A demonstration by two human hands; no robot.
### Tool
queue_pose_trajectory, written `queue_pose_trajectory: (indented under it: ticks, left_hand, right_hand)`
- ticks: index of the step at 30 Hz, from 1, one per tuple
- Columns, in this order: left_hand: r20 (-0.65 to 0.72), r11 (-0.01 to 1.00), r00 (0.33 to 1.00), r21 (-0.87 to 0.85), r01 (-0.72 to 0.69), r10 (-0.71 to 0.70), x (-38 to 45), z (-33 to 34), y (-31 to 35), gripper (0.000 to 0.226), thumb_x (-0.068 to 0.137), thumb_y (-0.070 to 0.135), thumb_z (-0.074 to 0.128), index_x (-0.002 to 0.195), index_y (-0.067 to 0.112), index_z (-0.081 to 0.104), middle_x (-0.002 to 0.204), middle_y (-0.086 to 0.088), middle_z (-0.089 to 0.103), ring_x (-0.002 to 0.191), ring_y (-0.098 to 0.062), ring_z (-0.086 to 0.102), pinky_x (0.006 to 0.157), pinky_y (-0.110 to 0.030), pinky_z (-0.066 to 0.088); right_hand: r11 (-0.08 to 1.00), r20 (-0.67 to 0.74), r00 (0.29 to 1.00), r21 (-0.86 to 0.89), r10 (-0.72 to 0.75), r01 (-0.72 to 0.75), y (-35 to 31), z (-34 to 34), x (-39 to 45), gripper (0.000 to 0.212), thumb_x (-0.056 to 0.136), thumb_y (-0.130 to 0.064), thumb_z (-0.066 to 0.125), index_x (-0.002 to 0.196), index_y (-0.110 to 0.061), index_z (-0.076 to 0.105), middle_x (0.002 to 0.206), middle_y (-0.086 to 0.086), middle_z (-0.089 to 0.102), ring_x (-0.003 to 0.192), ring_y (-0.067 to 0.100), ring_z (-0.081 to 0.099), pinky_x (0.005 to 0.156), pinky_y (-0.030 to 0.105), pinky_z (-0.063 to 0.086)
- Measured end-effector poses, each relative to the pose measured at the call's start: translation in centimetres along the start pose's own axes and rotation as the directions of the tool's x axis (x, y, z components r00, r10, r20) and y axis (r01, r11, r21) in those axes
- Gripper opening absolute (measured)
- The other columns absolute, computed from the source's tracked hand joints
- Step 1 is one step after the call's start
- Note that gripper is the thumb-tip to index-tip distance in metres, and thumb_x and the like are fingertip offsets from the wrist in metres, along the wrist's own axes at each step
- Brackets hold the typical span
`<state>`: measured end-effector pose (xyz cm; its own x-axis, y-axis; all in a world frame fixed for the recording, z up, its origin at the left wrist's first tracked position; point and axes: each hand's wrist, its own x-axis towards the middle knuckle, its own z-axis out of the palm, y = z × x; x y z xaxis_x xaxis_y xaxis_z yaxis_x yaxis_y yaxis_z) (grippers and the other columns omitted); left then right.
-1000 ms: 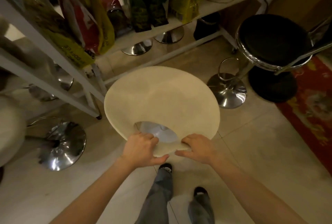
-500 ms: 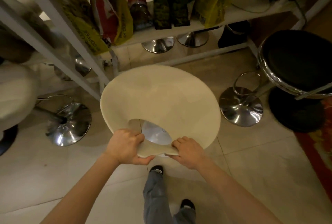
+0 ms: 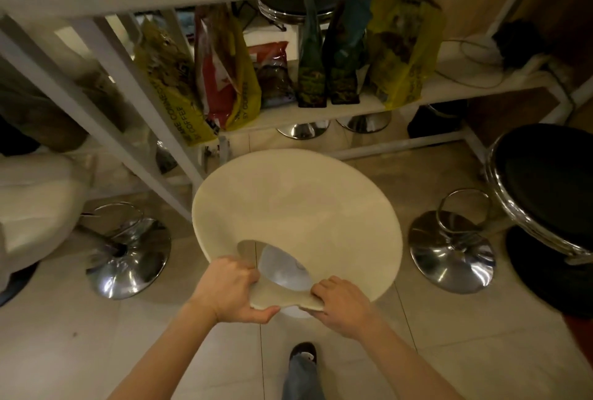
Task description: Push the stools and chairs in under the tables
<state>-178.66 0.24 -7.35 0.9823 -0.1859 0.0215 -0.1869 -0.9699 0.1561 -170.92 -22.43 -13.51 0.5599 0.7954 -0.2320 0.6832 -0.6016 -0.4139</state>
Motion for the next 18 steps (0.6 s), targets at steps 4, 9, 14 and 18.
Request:
queue_pose_trajectory:
  ticks: [4, 9, 14, 18]
  left_hand:
    - [-0.012, 1.000, 1.000, 0.002, 0.003, -0.003, 2.1, 0.1, -1.9, 0.058, 0.064, 0.075, 0.050, 0.048, 0.019, 0.057, 0.047, 0.004, 0.053, 0.042, -0.019, 0.050, 0.043, -0.030, 0.045]
    - [-0.025, 1.000, 1.000, 0.003, -0.002, 0.002, 5.4, -0.5, -4.2, 0.058, 0.062, 0.073, 0.052, 0.045, 0.018, 0.052, 0.044, 0.003, 0.050, 0.040, -0.020, 0.048, 0.039, -0.029, 0.043]
    - [-0.033, 1.000, 0.999, 0.014, -0.009, 0.010, 8.2, -1.1, -5.7, 0.057, 0.060, 0.071, 0.052, 0.042, 0.018, 0.050, 0.041, 0.003, 0.046, 0.036, -0.019, 0.044, 0.036, -0.026, 0.039]
    - [-0.035, 1.000, 0.999, 0.017, 0.004, -0.004, 9.9, -1.3, -7.0, 0.058, 0.060, 0.072, 0.051, 0.041, 0.018, 0.048, 0.039, 0.004, 0.045, 0.033, -0.017, 0.042, 0.034, -0.024, 0.037]
  right_hand:
    - [0.999, -0.026, 0.999, 0.000, -0.036, 0.036, 1.3, -1.3, 2.4, 0.114, 0.058, -0.084, -0.021, 0.098, -0.013, 0.059, 0.101, 0.008, 0.064, 0.095, 0.026, 0.054, 0.075, 0.037, 0.040]
    - [1.000, -0.049, 0.999, 0.014, -0.023, 0.024, 2.8, -2.3, 5.9, 0.114, 0.058, -0.085, -0.020, 0.095, -0.013, 0.061, 0.098, 0.007, 0.066, 0.091, 0.025, 0.056, 0.072, 0.036, 0.041]
    - [0.999, -0.051, 0.998, -0.019, -0.042, 0.041, 4.2, -3.3, 8.7, 0.102, 0.070, -0.084, -0.005, 0.096, -0.011, 0.063, 0.096, 0.010, 0.068, 0.089, 0.029, 0.059, 0.071, 0.037, 0.044]
    - [0.999, -0.039, 0.999, -0.040, -0.032, 0.031, 5.1, -4.1, 10.7, 0.107, 0.064, -0.082, -0.010, 0.102, -0.014, 0.063, 0.102, 0.007, 0.066, 0.095, 0.027, 0.057, 0.077, 0.037, 0.043]
